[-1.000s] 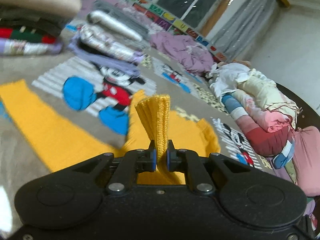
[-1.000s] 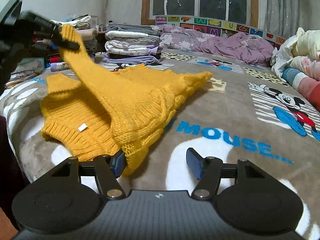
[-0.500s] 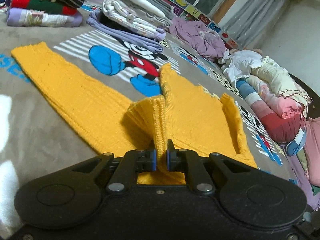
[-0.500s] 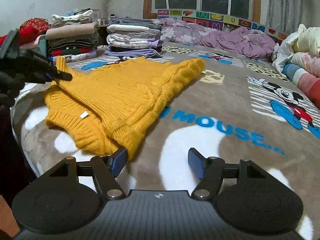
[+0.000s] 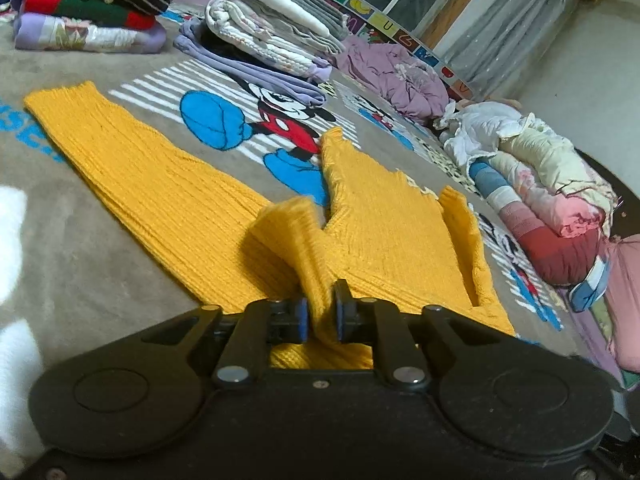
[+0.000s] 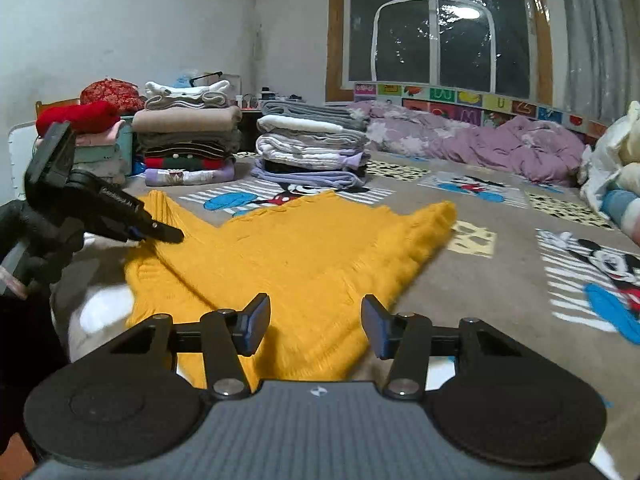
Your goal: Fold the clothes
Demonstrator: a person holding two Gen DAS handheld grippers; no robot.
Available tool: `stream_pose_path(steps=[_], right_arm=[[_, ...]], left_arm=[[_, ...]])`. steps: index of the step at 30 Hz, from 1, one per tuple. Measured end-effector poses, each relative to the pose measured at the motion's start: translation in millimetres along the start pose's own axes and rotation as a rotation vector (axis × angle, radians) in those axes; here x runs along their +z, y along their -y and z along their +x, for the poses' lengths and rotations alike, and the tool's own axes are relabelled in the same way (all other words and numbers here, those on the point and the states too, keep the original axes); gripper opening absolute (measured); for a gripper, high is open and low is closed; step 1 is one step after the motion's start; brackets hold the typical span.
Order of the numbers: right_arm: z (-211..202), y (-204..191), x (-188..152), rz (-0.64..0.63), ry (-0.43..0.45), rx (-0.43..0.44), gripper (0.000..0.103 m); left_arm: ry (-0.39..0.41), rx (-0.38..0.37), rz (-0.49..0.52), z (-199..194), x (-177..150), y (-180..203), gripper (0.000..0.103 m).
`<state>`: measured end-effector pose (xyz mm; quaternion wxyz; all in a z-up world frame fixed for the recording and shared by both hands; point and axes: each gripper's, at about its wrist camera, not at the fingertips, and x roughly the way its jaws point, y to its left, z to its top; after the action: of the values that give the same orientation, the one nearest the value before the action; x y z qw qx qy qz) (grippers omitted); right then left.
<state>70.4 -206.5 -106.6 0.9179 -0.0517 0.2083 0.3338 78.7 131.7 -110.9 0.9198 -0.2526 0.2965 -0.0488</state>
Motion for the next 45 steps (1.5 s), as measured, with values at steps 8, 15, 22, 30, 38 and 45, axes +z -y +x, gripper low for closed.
stream_pose_path(steps=[8,15,22,30,38,45], right_arm=[[20.7,-9.5,6.0,-0.039,-0.097,0.044,0.051],[18.0,-8.2,9.0,-0.049,-0.099,0.055,0.052],[9.1,3.5,14.1,0.026,-0.026,0.05,0.052],[20.3,11.1,16.0,0.073,0.024,0.038,0.055],[40.2,2.3,11.6,0.04,-0.07,0.103,0.059],[43.4,8.8,8.8,0.092,-0.08,0.148,0.06]], left_arm=[[0.152,0.131,0.043,-43.2,32.3,2.1,0.032],[0.101,0.004,0.207,-14.1,52.4,75.7,0.043],[-0.003,-0.09,0.369,65.3,78.2,163.3,0.043],[-0.13,-0.1,0.477,157.8,97.8,222.9,0.043],[-0.268,-0.049,0.472,244.7,104.5,233.6,0.043],[-0.278,-0.079,0.392,266.4,107.2,212.5,0.008]])
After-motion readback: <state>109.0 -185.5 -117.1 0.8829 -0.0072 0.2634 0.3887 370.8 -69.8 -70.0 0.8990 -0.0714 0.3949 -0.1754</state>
